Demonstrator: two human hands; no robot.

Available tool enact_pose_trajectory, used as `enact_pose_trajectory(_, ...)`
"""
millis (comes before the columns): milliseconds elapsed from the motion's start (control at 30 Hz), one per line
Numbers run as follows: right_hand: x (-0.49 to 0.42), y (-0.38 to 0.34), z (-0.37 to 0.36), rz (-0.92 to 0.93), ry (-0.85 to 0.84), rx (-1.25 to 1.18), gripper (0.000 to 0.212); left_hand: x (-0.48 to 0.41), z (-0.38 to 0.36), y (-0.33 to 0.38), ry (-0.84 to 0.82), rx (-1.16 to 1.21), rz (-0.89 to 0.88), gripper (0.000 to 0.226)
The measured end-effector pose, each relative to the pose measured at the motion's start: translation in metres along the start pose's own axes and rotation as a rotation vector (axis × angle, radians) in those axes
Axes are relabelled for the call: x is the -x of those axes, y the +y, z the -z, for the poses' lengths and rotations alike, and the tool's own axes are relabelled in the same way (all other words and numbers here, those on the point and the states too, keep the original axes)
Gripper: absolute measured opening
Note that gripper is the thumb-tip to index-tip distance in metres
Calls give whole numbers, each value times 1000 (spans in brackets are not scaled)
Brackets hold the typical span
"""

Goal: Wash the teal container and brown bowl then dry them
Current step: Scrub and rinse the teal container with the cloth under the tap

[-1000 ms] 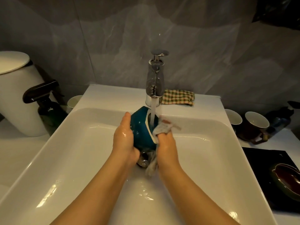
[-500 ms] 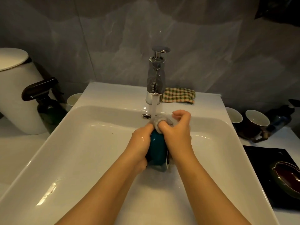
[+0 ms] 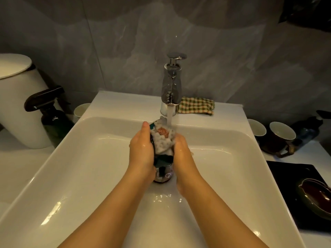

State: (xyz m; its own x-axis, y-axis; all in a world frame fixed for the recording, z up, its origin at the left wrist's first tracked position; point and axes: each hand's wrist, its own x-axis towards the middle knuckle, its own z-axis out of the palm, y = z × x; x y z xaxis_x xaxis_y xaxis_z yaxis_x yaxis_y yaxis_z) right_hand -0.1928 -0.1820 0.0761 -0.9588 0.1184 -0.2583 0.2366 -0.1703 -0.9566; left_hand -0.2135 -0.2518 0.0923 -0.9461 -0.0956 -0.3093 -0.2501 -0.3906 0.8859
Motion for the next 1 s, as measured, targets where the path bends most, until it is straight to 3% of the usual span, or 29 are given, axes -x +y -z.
enact_pose_trajectory(67,10,-2,-3,105,22,18,29,0,0,-3,15,-51,-53,39)
enact_pose_trajectory(167,17,0,-11,384,95,244,43,-3,2,-6,-12,-120,-79,38)
enact_pose_trajectory(233,12,-3,-11,442,157,338,50,-4,0,-7,-90,-261,-72,38)
enact_pose_trajectory(300,4,-10,1,348,231,333,38,-1,0,-2,-155,-470,-45,38)
enact_pose_trajectory(400,-3,-18,25,144,215,182,31,5,4,-2,-322,-610,-192,32)
enact_pose_trajectory(467,-3,-15,32,199,171,230,22,6,7,-1,-276,-528,-171,31)
enact_pose_trajectory(533,2,-6,26,372,125,340,17,5,6,1,-189,-398,-69,31)
enact_pose_trajectory(600,9,2,12,605,86,485,38,3,7,3,-182,-351,-37,26)
enact_pose_trajectory(667,12,6,1,702,63,614,47,4,12,4,-196,-353,-31,29)
enact_pose_trajectory(767,4,-2,3,558,150,588,46,5,13,10,-226,-389,-106,33)
enact_pose_trajectory(867,-10,-13,19,127,139,227,29,4,8,11,-234,-344,-119,30)
enact_pose_trajectory(933,-11,-13,23,-199,123,-30,37,5,4,10,-191,-265,-89,32)
enact_pose_trajectory(1000,-7,-4,16,-270,63,-171,43,4,-2,6,-66,-119,-60,32)
